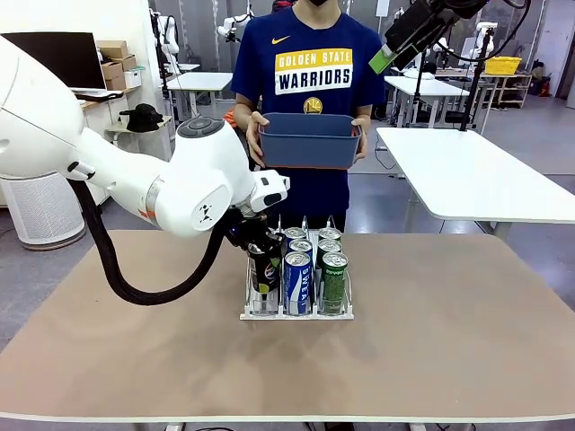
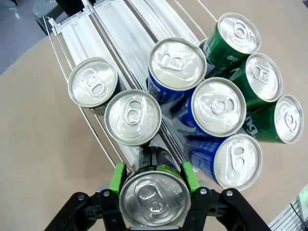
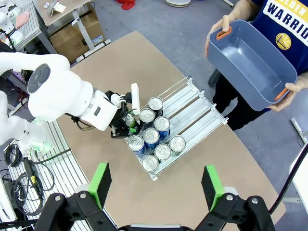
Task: Fill the beverage cans into the dispenser.
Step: Place the picked Pepsi coke in the line of the Automatic Can Dispenser with the same cans.
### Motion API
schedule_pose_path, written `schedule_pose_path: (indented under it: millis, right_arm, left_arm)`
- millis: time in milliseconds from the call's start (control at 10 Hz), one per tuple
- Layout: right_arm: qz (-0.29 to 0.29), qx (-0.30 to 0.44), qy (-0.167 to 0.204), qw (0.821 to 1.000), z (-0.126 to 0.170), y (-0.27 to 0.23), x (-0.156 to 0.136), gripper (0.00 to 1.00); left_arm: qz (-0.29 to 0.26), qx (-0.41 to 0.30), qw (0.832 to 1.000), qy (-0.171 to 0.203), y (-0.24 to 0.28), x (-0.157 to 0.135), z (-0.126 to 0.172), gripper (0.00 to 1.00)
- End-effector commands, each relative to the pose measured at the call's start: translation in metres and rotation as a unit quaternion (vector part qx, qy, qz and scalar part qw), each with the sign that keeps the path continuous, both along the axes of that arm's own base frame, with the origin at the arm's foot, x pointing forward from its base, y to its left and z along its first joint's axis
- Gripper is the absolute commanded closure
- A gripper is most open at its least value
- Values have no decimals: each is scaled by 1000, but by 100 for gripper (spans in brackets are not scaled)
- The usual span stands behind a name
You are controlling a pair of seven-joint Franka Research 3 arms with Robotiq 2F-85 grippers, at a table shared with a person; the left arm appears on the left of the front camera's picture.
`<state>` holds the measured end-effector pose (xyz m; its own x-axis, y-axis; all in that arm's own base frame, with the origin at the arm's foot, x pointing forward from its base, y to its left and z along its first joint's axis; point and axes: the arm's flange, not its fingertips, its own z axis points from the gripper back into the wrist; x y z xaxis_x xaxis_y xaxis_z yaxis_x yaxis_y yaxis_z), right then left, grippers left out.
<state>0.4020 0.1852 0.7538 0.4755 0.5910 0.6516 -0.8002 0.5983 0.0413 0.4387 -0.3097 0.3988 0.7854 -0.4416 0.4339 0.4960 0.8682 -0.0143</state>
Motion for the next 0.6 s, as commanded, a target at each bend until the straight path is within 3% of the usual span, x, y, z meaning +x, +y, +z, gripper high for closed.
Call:
schedule_pose_path:
  millis: [0,500]
  right_arm:
    - [1,6,2,1000,0,0,0,0]
    - [1,6,2,1000,0,0,0,0]
  left_arm:
    - [14,-7,999,-38,-7,21,-2,42]
    - [-21,-11,999,30,-17,12,-26,42]
